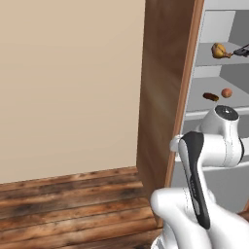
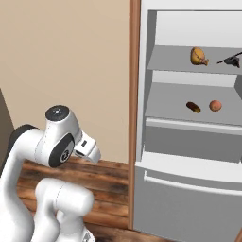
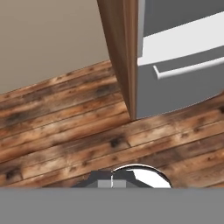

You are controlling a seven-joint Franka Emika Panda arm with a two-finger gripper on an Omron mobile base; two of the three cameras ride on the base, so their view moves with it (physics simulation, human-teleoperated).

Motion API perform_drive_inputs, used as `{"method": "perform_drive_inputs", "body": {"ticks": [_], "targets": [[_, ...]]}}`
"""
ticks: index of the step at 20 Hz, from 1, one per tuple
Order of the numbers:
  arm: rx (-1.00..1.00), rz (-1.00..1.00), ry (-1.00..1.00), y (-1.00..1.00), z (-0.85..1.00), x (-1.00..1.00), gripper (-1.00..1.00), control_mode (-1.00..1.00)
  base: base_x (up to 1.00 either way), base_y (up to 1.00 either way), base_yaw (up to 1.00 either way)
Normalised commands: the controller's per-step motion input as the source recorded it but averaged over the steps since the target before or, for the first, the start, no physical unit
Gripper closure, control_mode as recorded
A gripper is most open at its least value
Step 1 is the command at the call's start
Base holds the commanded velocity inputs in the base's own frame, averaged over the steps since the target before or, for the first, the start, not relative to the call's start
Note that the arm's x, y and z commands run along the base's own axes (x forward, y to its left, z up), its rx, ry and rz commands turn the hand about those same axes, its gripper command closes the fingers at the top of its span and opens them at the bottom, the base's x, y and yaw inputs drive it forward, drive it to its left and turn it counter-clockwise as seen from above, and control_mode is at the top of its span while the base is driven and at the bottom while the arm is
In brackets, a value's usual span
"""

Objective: Gather the onion and sweet potato from the fridge and place them on a tray on the dining counter. Then gather the chicken drumstick and fish from the fridge and place them on the other tray.

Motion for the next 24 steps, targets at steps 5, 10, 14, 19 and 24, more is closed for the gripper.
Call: {"method": "perform_drive_inputs", "body": {"ticks": [5,10,14,19,24], "targets": [[0.00,0.02,-0.05,0.02,0.00,-0.01,1.00,-1.00,0.00,0.00,0.00],[0.00,0.00,0.00,0.02,0.00,0.00,1.00,-1.00,0.00,0.00,0.00],[0.00,0.00,0.00,0.00,0.00,0.00,1.00,-1.00,0.00,0.00,0.00],[0.00,0.00,0.00,0.00,0.00,0.00,1.00,-1.00,0.00,0.00,0.00],[0.00,0.00,0.00,0.00,0.00,0.00,1.00,1.00,-0.01,0.00,0.00]]}}
